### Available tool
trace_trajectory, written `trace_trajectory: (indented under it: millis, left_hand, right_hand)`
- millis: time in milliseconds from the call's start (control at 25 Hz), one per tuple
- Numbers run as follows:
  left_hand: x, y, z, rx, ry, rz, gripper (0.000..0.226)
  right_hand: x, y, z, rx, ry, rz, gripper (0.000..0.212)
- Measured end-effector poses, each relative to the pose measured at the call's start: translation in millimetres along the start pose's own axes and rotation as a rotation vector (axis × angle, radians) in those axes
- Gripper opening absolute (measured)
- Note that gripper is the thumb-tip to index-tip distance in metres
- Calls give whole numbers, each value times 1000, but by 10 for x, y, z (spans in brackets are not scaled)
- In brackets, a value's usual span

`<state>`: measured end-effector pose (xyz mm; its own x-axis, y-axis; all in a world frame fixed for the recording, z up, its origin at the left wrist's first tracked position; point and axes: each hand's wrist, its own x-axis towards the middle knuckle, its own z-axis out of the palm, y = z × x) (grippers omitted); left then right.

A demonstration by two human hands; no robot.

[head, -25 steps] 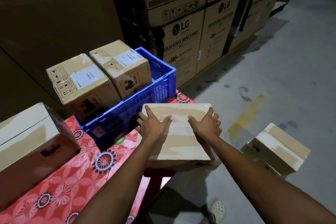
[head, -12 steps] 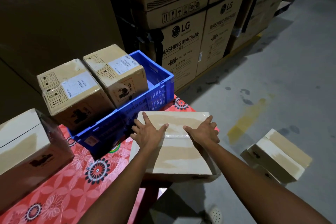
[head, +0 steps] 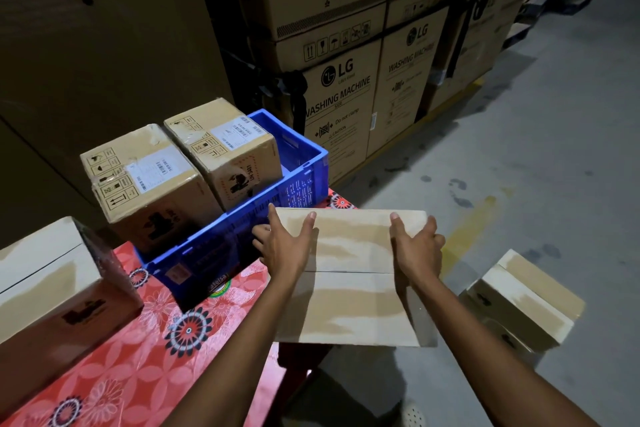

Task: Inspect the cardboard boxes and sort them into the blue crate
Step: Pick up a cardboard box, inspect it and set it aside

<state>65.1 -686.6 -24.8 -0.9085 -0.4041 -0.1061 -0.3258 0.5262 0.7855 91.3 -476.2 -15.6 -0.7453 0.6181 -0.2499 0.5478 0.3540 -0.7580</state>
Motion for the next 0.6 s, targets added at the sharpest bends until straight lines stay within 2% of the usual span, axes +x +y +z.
trace_trajectory:
  millis: [160, 280, 440, 520, 600]
  left_hand:
    - [-143, 22, -97, -182, -17, 66, 95]
    - [-120, 46, -139, -189, -125, 60, 95]
    - [64, 72, -232, -108, -305, 15, 86]
    - [6, 57, -228, -70, -393, 67, 86]
    - [-176, 44, -173, -78, -454, 154, 86]
  right_hand:
    - [-334, -95, -317, 117, 125, -134, 79]
    - [-606, -201, -443, 67, 156, -274, 75]
    - [-863, -225, -469, -71, 107, -399, 70]
    - [-967, -212, -464, -72, 34, -466, 72]
    - [-1047, -257, -468, -45, -50, -609, 72]
